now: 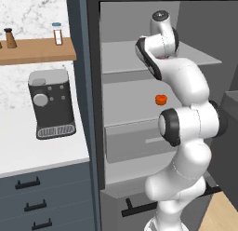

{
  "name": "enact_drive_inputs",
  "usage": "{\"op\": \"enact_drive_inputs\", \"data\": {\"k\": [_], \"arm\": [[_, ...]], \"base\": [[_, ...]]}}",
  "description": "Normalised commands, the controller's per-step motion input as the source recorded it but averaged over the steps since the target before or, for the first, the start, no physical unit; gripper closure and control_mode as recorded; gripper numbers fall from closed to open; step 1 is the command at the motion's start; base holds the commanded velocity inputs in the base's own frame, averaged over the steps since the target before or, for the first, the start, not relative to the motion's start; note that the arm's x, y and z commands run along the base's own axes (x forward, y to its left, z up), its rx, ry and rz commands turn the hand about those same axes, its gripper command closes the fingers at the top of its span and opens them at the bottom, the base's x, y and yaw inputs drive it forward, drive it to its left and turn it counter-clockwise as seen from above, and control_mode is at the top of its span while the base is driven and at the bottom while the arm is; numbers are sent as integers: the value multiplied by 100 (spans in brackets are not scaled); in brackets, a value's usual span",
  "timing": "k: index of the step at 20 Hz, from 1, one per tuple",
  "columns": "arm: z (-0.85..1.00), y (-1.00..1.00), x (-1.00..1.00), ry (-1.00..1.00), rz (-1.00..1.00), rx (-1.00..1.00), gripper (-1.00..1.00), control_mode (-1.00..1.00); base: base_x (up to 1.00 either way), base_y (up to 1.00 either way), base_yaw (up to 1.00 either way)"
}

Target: Place one squash and one steak in each tupperware on the nearby counter, to pack two identical lunches.

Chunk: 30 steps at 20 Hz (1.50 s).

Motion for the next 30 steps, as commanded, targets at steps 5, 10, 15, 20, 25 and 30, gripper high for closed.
{"op": "enact_drive_inputs", "data": {"k": [5, 10, 15, 20, 25, 30], "arm": [[-46, 0, -11, 2, 0, 0, -100, -100], [-44, -9, -5, 0, 0, 1, -100, -100], [-31, -11, 2, 0, 2, 6, 100, -100], [-27, 0, 0, 0, 4, 1, 100, -100], [-7, 26, -10, 4, 10, -2, 100, -100], [-30, 17, -60, -5, 25, -6, 100, -100]], "base": [[0, 0, 0], [0, 0, 0], [0, 0, 0], [0, 0, 0], [0, 0, 0], [0, 0, 0]]}}
